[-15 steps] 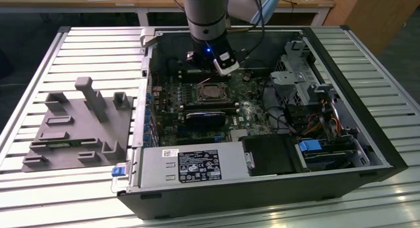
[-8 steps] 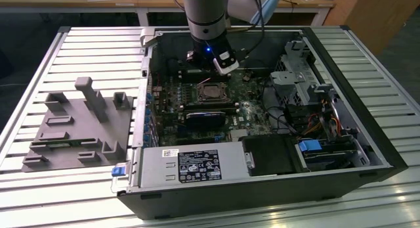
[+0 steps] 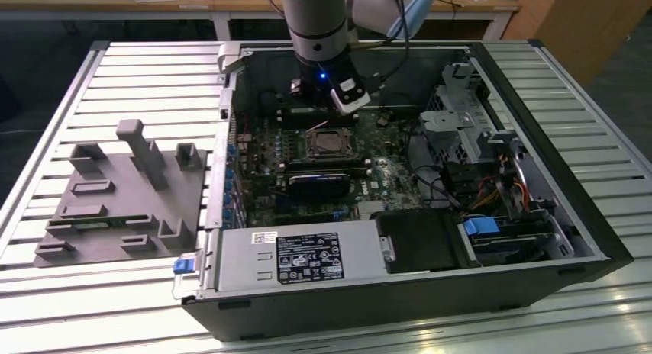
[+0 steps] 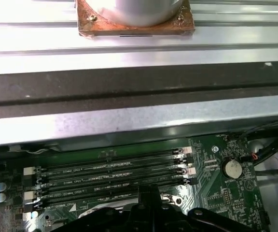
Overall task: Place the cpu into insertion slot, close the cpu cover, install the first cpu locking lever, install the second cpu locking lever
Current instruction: 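Install the first cpu locking lever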
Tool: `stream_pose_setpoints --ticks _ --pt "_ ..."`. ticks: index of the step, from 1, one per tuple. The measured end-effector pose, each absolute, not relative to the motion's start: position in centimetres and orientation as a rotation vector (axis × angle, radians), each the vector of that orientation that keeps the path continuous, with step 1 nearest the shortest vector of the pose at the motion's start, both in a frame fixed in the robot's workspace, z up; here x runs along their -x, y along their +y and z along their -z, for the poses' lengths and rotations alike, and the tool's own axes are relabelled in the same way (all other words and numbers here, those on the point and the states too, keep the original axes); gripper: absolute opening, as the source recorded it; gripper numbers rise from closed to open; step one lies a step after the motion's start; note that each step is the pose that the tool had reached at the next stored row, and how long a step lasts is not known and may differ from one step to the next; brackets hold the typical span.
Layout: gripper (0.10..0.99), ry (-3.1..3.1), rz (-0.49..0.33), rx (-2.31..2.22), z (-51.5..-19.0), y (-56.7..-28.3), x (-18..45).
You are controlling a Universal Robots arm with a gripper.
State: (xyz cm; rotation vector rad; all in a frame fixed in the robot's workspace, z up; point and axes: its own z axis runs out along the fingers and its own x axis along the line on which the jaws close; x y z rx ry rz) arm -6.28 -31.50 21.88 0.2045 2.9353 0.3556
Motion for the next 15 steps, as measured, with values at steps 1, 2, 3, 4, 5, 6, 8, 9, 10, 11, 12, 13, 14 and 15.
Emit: stream_pose_setpoints --ticks 1,2,3,4,5,6,8,9,10,11,12,13,14,15 --pt "0.106 2.933 -0.349 -0.204 -21.84 -31.46 6.31" --pt "0.106 2.933 -0.341 -0.204 -21.81 -31.44 6.33" --pt "0.106 2.933 -0.333 -0.209 -21.78 -31.43 6.34" --pt "0.106 2.933 -0.326 -0.215 -21.76 -31.43 6.35" --pt "0.106 2.931 -0.322 -0.223 -21.73 -31.42 6.35" --pt "0.106 2.93 -0.32 -0.231 -21.7 -31.41 6.36" --pt "0.106 2.929 -0.315 -0.245 -21.67 -31.35 6.37" --pt "0.106 2.928 -0.313 -0.25 -21.64 -31.3 6.37" --pt "0.106 2.927 -0.312 -0.255 -21.61 -31.24 6.38" --pt "0.106 2.927 -0.311 -0.259 -21.58 -31.17 6.38" --pt "0.106 2.926 -0.308 -0.263 -21.54 -31.1 6.38" --pt "0.106 2.926 -0.306 -0.266 -21.5 -31.02 6.38" --pt "0.106 2.925 -0.304 -0.269 -21.45 -30.93 6.39" --pt "0.106 2.925 -0.303 -0.272 -21.42 -30.84 6.39"
